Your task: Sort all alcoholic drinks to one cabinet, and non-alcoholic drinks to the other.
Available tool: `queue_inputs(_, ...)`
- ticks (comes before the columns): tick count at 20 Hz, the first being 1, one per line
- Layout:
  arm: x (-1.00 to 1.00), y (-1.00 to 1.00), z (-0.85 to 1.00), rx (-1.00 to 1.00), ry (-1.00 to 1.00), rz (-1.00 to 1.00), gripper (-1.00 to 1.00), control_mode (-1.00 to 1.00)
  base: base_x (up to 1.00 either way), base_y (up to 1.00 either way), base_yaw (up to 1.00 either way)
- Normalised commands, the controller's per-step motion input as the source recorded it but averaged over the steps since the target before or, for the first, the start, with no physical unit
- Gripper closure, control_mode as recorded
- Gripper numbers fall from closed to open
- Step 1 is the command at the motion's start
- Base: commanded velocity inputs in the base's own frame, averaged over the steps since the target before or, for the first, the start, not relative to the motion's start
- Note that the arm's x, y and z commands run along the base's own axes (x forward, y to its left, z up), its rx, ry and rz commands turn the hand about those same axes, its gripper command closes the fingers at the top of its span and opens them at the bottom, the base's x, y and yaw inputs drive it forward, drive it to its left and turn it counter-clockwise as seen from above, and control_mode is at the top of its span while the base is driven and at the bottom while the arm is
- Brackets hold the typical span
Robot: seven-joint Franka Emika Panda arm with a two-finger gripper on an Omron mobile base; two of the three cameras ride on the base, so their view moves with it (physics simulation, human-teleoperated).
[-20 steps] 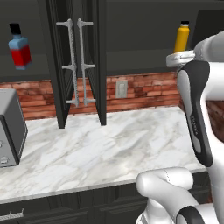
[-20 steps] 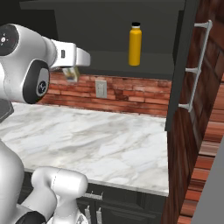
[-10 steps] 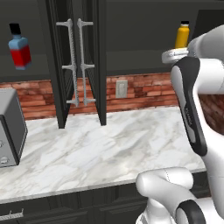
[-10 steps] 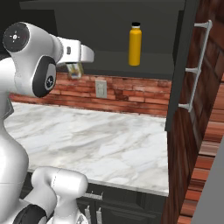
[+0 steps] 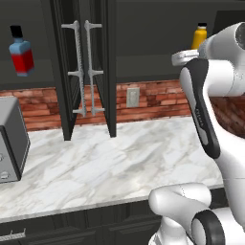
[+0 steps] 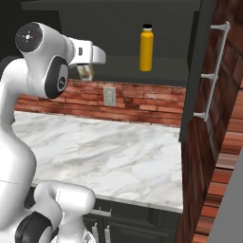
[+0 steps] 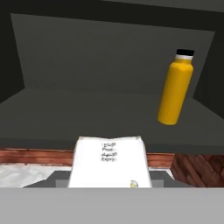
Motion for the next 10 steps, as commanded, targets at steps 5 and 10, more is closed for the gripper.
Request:
queue_inputs(5,0.32,0.0,-0.08,0.0,0.0,0.0,1.0,-1.0,0.0,0.0,0.0)
queue_inputs(10,0.33,0.0,-0.12,0.0,0.0,0.0,1.0,-1.0,0.0,0.0,0.0)
